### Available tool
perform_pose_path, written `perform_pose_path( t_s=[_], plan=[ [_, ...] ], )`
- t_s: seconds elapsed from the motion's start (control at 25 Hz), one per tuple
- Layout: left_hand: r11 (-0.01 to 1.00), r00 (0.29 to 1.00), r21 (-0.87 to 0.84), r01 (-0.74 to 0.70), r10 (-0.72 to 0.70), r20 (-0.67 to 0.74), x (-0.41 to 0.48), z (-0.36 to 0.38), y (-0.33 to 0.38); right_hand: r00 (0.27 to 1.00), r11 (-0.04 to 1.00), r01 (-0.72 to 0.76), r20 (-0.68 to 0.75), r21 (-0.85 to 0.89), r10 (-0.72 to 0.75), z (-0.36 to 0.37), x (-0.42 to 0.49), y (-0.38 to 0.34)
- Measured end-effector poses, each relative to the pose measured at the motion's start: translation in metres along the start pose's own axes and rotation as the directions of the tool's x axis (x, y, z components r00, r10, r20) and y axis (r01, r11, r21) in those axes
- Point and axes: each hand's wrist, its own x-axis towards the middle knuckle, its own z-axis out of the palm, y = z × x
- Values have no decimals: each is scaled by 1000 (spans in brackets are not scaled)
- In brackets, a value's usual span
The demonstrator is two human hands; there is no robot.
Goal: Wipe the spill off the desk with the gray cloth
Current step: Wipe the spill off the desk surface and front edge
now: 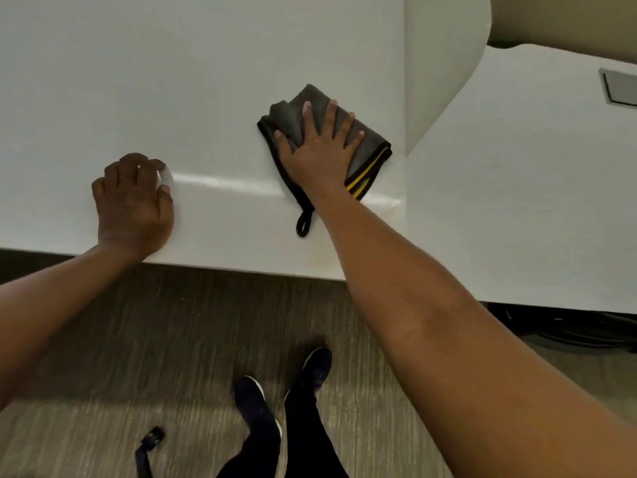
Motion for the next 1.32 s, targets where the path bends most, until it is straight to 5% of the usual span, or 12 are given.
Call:
perform_pose_path(
  t_s=[0.16,0.32,0.52,0.68,1.0,1.16,1.32],
  plan=[
    [1000,1000,16,-14,14,0,0,-2,1,988,990,-142,-56,26,143,-12,-51,55],
    [1000,1000,18,-10,10,3,0,1,1,954,955,-288,-66,73,293,14,-139,28],
    [1000,1000,5,-5,5,3,-1,1,-1,990,988,-144,21,62,143,30,-122,-54],
    [1000,1000,-3,-23,23,-4,0,-1,-2,998,997,-57,37,45,55,11,-64,-22],
    [1000,1000,5,-16,16,15,1,1,-3,937,935,-339,-54,103,345,-2,-124,81],
    [1000,1000,-10,-23,23,17,2,0,-4,898,902,-415,-104,121,427,17,-174,60],
    [1000,1000,-9,-24,24,19,1,1,-4,935,936,-344,-62,79,349,31,-175,19]
  ],
)
